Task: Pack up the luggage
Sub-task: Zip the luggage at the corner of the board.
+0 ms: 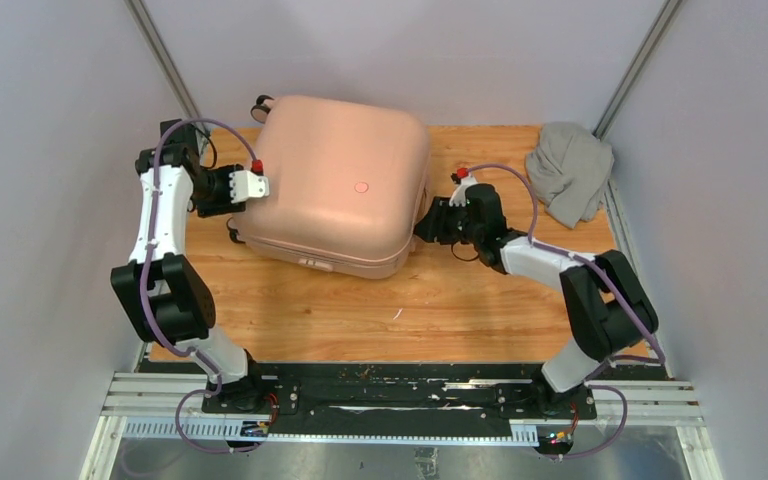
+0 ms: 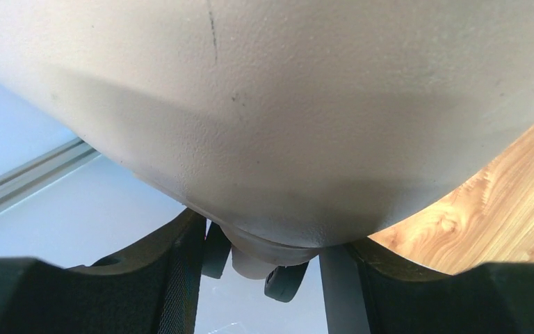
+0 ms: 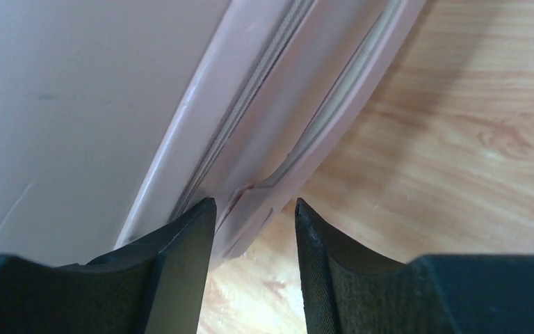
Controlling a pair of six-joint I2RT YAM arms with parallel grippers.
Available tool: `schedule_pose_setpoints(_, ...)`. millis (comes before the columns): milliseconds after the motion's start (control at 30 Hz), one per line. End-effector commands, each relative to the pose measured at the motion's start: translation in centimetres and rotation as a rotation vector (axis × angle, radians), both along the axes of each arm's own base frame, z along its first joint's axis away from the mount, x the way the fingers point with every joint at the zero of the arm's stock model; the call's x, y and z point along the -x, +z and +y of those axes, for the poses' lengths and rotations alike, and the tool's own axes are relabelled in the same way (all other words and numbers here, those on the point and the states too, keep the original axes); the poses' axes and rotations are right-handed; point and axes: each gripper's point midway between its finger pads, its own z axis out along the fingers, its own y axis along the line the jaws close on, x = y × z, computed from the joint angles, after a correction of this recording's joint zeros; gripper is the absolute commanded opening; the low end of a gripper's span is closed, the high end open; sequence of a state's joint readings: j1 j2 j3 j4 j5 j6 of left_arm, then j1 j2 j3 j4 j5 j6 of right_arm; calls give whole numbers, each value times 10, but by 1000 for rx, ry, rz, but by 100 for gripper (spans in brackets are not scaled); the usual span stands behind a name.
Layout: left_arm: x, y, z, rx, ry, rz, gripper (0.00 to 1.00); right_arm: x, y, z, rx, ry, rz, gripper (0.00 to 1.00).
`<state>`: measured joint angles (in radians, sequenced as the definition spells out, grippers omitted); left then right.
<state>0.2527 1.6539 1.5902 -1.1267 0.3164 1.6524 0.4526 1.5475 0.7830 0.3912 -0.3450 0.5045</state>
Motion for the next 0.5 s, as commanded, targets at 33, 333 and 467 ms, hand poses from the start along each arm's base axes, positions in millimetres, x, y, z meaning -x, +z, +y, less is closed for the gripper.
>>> schedule_pose_setpoints(33, 35, -4, -22, 156, 145, 56, 10, -40, -1, 8, -38, -19, 35, 46)
schedule_pose_setpoints(333, 83, 7, -46, 270, 253, 66, 0, -127, 23, 13, 126, 2, -54, 40)
schedule_pose_setpoints(467, 88, 13, -44, 278, 325, 62, 0, -127, 38, -20, 167, -45, -104, 57)
